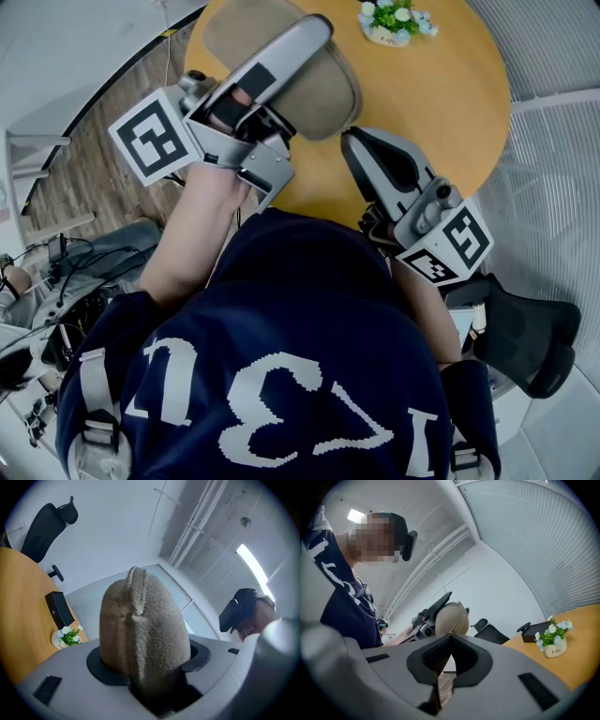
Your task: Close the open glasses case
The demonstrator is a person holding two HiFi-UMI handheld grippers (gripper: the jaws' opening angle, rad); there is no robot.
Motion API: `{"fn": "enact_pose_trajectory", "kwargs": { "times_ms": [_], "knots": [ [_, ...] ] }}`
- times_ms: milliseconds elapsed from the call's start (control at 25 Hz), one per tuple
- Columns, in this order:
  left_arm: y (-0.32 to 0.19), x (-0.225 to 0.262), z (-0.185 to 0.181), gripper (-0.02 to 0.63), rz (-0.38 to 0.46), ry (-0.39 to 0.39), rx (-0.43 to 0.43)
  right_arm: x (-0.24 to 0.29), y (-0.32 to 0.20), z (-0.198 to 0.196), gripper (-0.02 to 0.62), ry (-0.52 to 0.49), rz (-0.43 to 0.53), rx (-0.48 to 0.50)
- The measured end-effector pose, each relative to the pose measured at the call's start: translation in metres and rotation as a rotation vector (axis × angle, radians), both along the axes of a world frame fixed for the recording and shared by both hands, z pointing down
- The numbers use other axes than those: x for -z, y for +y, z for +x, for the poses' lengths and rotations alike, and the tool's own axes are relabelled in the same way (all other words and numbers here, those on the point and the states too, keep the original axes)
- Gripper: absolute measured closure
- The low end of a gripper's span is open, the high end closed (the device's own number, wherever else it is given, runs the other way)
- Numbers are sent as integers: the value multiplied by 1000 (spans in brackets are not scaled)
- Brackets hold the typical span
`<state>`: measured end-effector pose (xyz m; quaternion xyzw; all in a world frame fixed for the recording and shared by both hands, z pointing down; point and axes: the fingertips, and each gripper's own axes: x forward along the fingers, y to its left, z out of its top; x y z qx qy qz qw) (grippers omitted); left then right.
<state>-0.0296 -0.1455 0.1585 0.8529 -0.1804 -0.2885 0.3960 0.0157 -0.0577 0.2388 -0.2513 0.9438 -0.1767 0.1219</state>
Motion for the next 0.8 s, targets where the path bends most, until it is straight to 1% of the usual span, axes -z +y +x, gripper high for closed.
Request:
{"fn": "enact_pose_trajectory", "kwargs": {
  "times_ms": [120, 200, 440, 560, 680, 800],
  "knots": [
    [2, 6, -1, 322, 34, -4, 15, 5, -4, 3, 572, -22, 9, -32],
    [2, 7, -2, 322, 43, -4, 20, 7, -7, 5, 572, -32, 15, -54],
    [-1, -1, -4, 321, 13, 23, 21, 10, -18, 13, 572, -41, 24, -102],
    [2, 1, 2, 321, 26, 13, 24, 13, -18, 20, 572, -42, 28, -109],
    [7, 5, 10, 321, 40, -12, 8, 17, -15, 25, 572, 10, 77, -124],
    [10, 6, 11, 321, 28, -7, -19, 23, -11, 26, 572, 56, 122, -136]
  ]
}}
